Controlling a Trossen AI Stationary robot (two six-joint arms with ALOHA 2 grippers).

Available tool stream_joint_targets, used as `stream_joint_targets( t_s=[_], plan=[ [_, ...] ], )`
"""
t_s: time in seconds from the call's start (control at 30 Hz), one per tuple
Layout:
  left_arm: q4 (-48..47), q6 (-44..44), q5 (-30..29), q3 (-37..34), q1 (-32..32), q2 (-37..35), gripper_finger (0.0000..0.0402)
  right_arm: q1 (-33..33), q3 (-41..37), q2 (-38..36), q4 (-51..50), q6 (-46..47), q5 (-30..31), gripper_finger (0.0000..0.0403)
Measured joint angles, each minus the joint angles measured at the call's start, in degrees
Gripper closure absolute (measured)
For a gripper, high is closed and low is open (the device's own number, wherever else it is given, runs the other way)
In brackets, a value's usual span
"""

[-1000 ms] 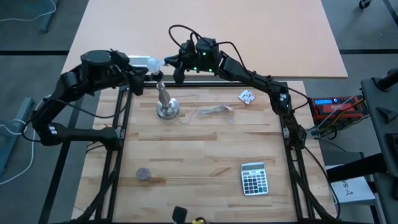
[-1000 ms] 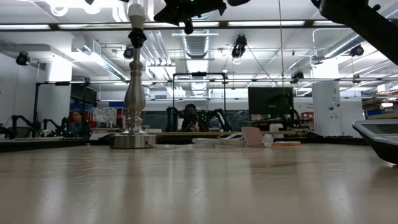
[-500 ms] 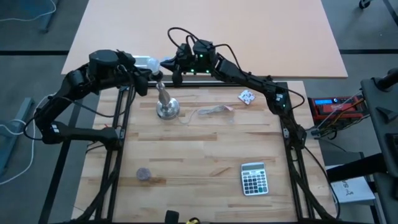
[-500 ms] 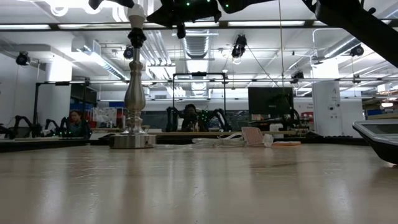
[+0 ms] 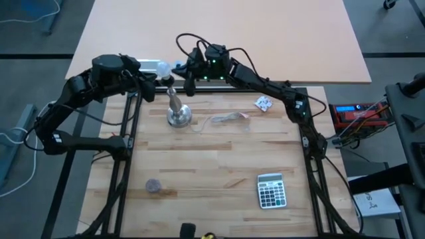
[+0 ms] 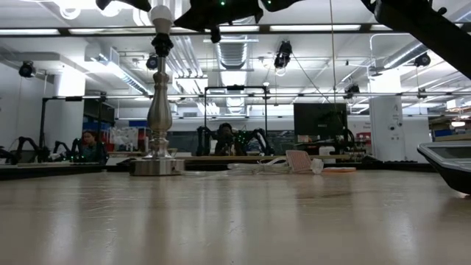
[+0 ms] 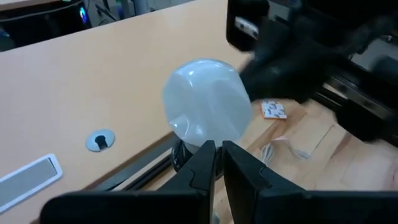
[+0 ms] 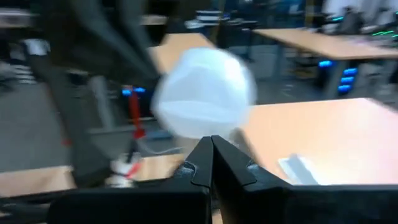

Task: Screw lightbulb
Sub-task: Insert the lightbulb into the lamp

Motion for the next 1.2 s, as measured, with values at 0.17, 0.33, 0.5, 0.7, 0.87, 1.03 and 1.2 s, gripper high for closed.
stream_joint_targets(
  t_s=[0.17,0.33,0.5,0.7,0.87,1.03,1.2],
  plan=[
    [-0.08,-1.34,0.43,0.00,-0.02,-0.07,0.0381,-1.87,0.02,0.00,1.59,1.44,1.47,0.0403],
    [0.03,-1.65,3.11,-0.12,-0.02,0.22,0.0381,-2.06,0.02,0.19,4.46,2.40,1.22,0.0403],
    [0.00,-1.95,3.23,-0.22,-0.04,0.60,0.0381,-1.97,0.11,1.46,8.61,4.62,0.74,0.0403],
    [0.03,-2.44,3.13,-0.22,-0.02,0.63,0.0381,-1.96,0.08,2.03,10.57,8.16,-2.11,0.0403],
    [-0.08,-2.00,1.84,-0.22,-0.02,0.91,0.0381,-1.62,0.11,2.38,11.01,8.79,-6.17,0.0403],
    [-0.54,-1.40,-0.89,-0.22,-0.02,1.08,0.0381,-1.22,0.12,2.37,10.82,9.02,-7.26,0.0403],
    [0.06,0.07,-8.74,-0.22,0.07,1.24,0.0381,-0.80,0.11,2.21,9.59,10.00,-11.08,0.0403]
  ],
)
